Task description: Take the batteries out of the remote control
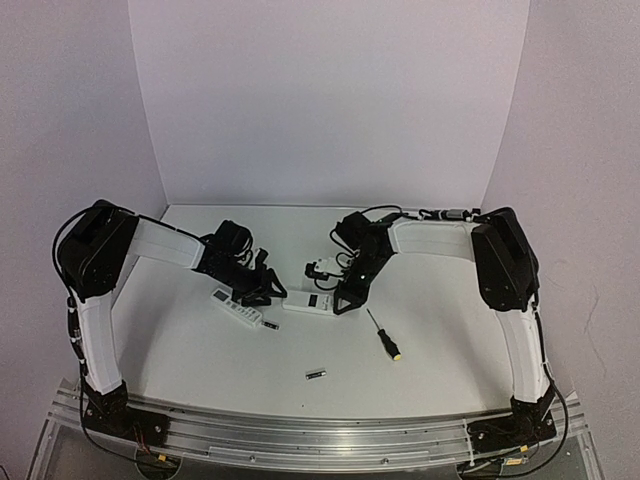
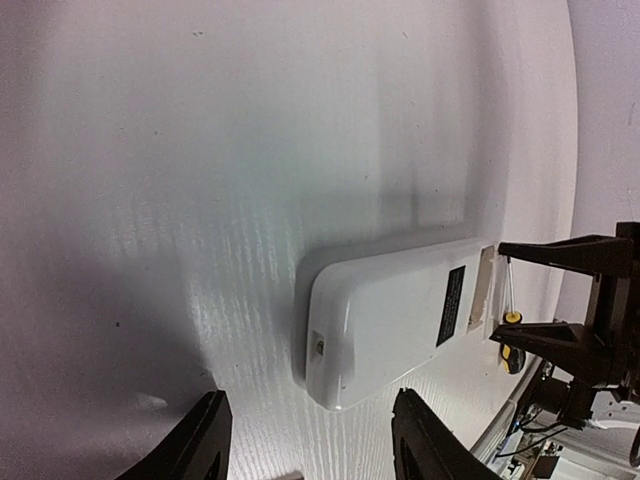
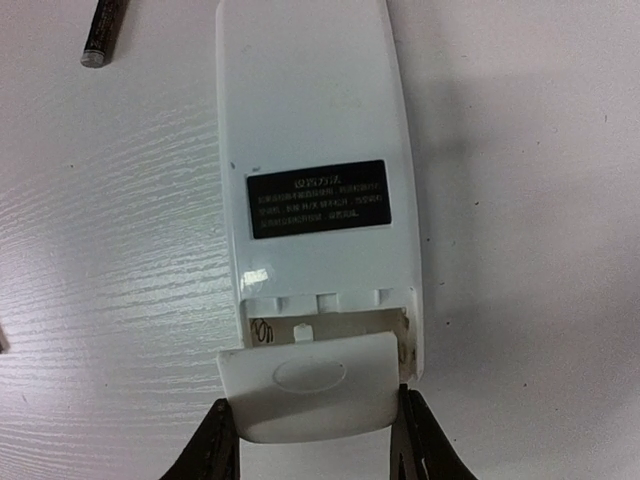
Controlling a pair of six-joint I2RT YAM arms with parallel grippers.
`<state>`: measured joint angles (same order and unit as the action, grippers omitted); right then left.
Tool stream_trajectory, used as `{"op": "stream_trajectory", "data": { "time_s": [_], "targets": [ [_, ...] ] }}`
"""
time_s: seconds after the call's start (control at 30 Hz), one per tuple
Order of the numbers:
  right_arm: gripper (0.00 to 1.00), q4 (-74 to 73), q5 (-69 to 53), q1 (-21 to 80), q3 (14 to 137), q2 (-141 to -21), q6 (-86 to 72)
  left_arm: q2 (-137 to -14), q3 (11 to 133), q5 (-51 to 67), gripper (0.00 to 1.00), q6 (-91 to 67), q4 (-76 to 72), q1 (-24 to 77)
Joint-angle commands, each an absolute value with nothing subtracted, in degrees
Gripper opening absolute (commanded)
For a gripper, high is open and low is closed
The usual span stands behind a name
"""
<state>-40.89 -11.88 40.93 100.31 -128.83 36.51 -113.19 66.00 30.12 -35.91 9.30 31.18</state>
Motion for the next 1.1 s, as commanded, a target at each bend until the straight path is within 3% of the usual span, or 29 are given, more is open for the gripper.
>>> {"op": "stream_trajectory", "data": {
  "time_s": [0.0, 0.33, 1.07],
  "targets": [
    [0.17, -42.19, -11.47, 41.32, 102.88, -130.21, 35.99, -115.10, 65.93, 32.49, 0.52, -35.68, 7.63, 31.45],
    [0.16, -42.69, -9.34, 41.68, 104.67, -132.02, 35.56, -115.45, 65.33, 32.78, 0.51, -35.65, 6.77, 31.46],
    [0.15, -44.47, -9.66, 42.95, 106.61, -131.54, 34.19, -116.61, 65.44, 28.00, 0.35, -34.56, 8.40, 32.34]
  ]
}}
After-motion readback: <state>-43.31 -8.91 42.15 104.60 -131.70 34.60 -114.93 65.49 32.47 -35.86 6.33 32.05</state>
